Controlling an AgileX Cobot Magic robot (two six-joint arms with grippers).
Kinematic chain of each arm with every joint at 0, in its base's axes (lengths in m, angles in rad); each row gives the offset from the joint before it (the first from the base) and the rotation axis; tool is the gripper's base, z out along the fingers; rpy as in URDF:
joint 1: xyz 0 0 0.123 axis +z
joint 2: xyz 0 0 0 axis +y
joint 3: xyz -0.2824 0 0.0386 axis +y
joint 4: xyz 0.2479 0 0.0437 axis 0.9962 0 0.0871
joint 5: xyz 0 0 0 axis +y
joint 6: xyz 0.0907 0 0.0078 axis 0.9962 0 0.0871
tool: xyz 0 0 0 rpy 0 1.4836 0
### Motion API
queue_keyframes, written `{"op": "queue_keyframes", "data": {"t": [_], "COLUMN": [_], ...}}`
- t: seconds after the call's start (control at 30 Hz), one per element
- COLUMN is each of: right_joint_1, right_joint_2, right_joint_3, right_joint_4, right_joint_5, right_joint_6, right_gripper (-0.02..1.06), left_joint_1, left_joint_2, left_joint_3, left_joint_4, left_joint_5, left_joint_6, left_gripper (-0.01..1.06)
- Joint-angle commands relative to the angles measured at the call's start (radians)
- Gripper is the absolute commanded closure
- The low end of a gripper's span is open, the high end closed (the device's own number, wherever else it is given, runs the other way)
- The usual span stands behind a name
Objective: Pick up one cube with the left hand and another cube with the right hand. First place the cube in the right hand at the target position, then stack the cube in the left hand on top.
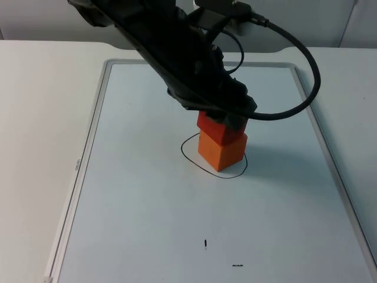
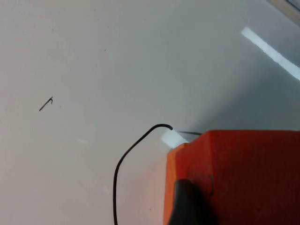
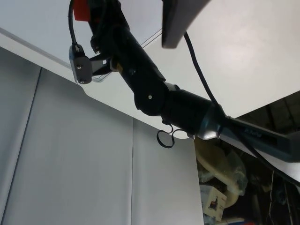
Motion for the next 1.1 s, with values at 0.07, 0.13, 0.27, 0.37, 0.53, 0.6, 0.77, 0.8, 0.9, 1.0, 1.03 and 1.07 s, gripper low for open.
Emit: {"op": "queue_keyframes", "data": {"t": [0.07,0.13,0.27,0.37,0.53,0.6,0.77,0.8,0.9,1.0,1.03,1.07], "right_joint_1": [0.001,0.001,0.001,0.001,0.001,0.001,0.001,0.001,0.001,0.001,0.001,0.001], "right_joint_2": [0.005,0.005,0.005,0.005,0.005,0.005,0.005,0.005,0.005,0.005,0.005,0.005], "right_joint_3": [0.007,0.007,0.007,0.007,0.007,0.007,0.007,0.007,0.007,0.007,0.006,0.006], "right_joint_4": [0.001,-0.001,-0.001,-0.001,-0.001,0.001,0.001,0.001,0.001,0.001,0.001,0.001], "right_joint_5": [-0.005,-0.007,-0.009,-0.009,-0.009,-0.009,-0.009,-0.009,-0.009,-0.013,-0.015,-0.02], "right_joint_6": [-0.004,-0.004,-0.004,-0.004,-0.004,-0.004,-0.004,-0.004,-0.004,-0.004,-0.004,-0.004], "right_gripper": [0.0,0.0,0.0,0.0,0.0,0.0,0.0,0.0,0.0,0.0,0.0,0.0], "left_joint_1": [-0.007,-0.007,-0.007,-0.007,-0.007,-0.007,-0.007,-0.007,-0.007,-0.007,-0.007,-0.007], "left_joint_2": [-0.002,-0.002,-0.002,-0.002,-0.002,-0.003,-0.031,-0.047,-0.09,-0.163,-0.202,-0.234], "left_joint_3": [-0.007,-0.007,-0.007,-0.007,-0.007,-0.007,-0.007,-0.007,-0.007,-0.007,-0.007,-0.007], "left_joint_4": [-0.013,-0.013,-0.013,-0.018,-0.072,-0.074,-0.076,-0.074,-0.07,-0.058,-0.058,-0.058], "left_joint_5": [-0.01,-0.006,0.005,0.015,0.014,0.012,0.028,0.033,0.047,0.068,0.082,0.099], "left_joint_6": [-0.002,-0.002,-0.002,-0.006,-0.006,-0.006,-0.006,-0.006,-0.006,-0.004,-0.004,-0.004], "left_gripper": [0.93,0.76,0.5,0.34,0.3,0.3,0.3,0.3,0.3,0.3,0.3,0.3]}}
